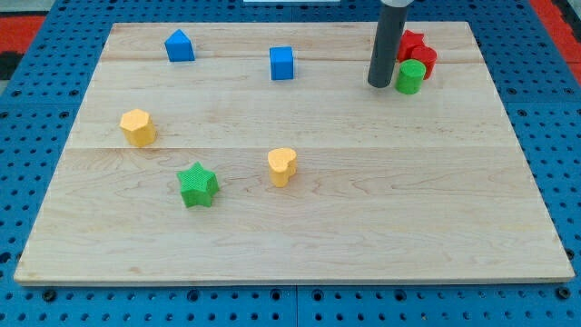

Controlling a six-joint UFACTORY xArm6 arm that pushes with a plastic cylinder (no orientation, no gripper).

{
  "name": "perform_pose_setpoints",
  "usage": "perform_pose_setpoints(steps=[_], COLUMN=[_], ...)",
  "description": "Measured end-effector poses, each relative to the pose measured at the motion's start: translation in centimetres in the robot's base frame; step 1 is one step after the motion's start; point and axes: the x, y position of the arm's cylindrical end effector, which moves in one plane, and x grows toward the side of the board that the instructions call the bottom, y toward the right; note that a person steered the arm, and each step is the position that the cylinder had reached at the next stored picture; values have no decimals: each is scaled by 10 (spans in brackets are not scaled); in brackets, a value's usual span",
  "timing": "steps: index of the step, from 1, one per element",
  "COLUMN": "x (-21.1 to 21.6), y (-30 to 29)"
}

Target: Point your arm towards green star

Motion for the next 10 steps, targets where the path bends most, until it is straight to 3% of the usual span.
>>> perform_pose_setpoints(steps=[1,2,4,6,7,8,9,10], x=[70,120,135,223,235,207,165,174], y=[17,-12,-19,-75,-141,-203,-198,-193])
